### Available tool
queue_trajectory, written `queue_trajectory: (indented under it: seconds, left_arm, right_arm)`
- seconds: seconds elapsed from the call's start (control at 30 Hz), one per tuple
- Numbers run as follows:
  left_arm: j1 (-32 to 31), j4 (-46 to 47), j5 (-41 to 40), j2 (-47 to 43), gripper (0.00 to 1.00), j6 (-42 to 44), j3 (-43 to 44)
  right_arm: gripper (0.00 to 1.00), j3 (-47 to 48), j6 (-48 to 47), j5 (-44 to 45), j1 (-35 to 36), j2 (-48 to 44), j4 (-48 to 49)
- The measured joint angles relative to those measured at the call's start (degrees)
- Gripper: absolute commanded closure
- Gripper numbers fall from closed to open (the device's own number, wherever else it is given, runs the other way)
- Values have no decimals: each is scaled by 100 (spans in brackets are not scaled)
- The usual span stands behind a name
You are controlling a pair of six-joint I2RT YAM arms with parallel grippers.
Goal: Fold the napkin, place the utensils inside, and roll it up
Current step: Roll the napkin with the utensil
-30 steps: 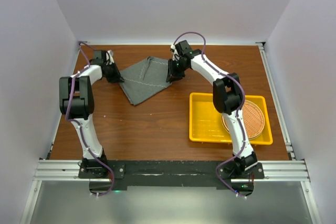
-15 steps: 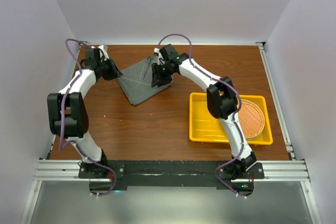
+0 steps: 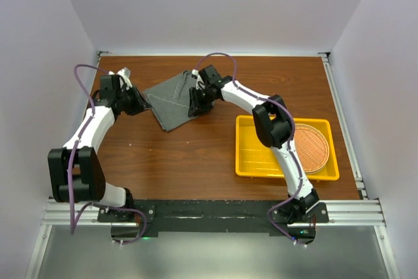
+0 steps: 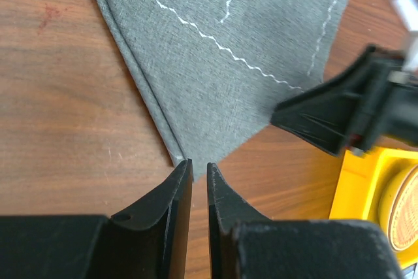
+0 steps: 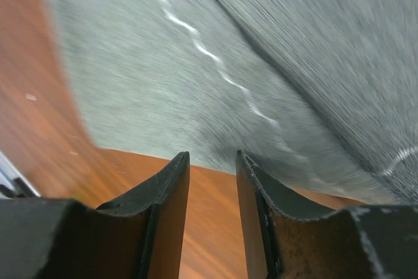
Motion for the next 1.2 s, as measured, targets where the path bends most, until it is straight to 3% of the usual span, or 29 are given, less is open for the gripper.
queue_trajectory:
  seconds: [0.3,0.5,0.63,0.7,0.8,0.9,1.2]
  left_arm:
    - [0,-197,-2,-459,80,-2,-153]
    - [0,-315,-2,-629,80,-42,-164]
    - [0,-286,17,-763,80,-92,-315]
    - [0,-247,39,-796,80,-144,-415]
    - [0,-162,76,-833,80,-227,-614]
    - [0,-42,140,-914,80,-350,-846]
    - [0,92,260,-1825,80,-673,-1399]
  right_arm:
    - [61,-920,-247,-94,-107,-411,249]
    - [57,-1633,-726,-7,-474,-966,-216]
    - [45,-1510,-1185,164,-748,-1027,-671]
    - [33,-1285,-1384,332,-763,-1027,-925]
    - [23,-774,-1742,704,-514,-1040,-1150]
    - [21,-529,-2129,1117,2,-1193,-1145]
    - [26,-546,-3239,2280,1543,-1449,-1158]
